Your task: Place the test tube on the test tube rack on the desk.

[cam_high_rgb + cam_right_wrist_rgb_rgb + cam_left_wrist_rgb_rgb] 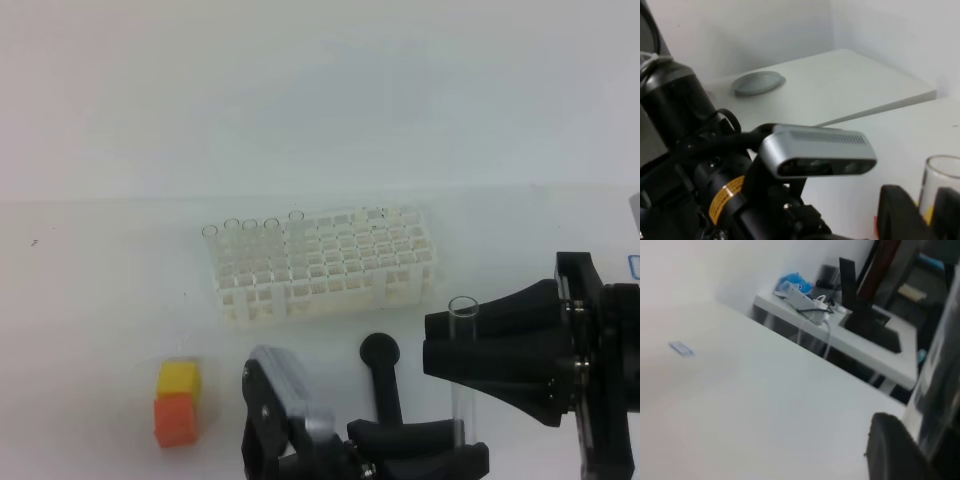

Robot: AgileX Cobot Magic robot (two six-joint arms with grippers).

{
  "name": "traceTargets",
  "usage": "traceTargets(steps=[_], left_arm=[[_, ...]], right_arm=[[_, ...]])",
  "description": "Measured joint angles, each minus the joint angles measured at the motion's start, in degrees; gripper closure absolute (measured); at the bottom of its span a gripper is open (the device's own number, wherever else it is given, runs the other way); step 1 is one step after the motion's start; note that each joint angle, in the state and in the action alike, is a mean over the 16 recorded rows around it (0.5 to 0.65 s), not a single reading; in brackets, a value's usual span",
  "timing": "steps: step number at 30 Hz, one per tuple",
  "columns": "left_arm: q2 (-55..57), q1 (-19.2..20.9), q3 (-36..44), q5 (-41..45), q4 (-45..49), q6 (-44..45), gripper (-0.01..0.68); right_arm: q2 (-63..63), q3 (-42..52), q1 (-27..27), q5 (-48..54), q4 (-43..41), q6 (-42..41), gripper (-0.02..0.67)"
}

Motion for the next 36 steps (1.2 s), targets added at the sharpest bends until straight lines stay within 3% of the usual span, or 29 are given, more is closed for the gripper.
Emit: traceTargets(steps=[10,15,19,28,32,36], left_arm=[[-0.04,0.01,0.04,1.34,6.56,-10.23,0.308],[-0.04,0.01,0.03,2.87,9.71,-9.01,0.279],[-0.04,0.25,0.0,5.4,8.63,-7.77,0.332],[-0.08,3.29,-2.56,14.22,4.79,-1.86,0.551],[-0.63,5.12,-7.04,22.6,7.8,-0.69,0.629],[-1.73,6.84,-13.54,34.6,14.09,-0.1,0.664]], right_arm=[[-1.12,0.0,0.24,-2.27,-0.41,0.27,0.527],[-4.16,0.0,0.3,-7.09,-0.75,0.23,0.527],[-7.9,0.0,0.3,-13.79,-0.83,0.4,0.527],[-15.91,0.0,0.3,-29.29,-0.13,0.69,0.527],[-17.6,0.0,0.3,-32.66,0.17,0.73,0.527],[-18.22,0.0,0.3,-33.7,0.39,0.73,0.527]])
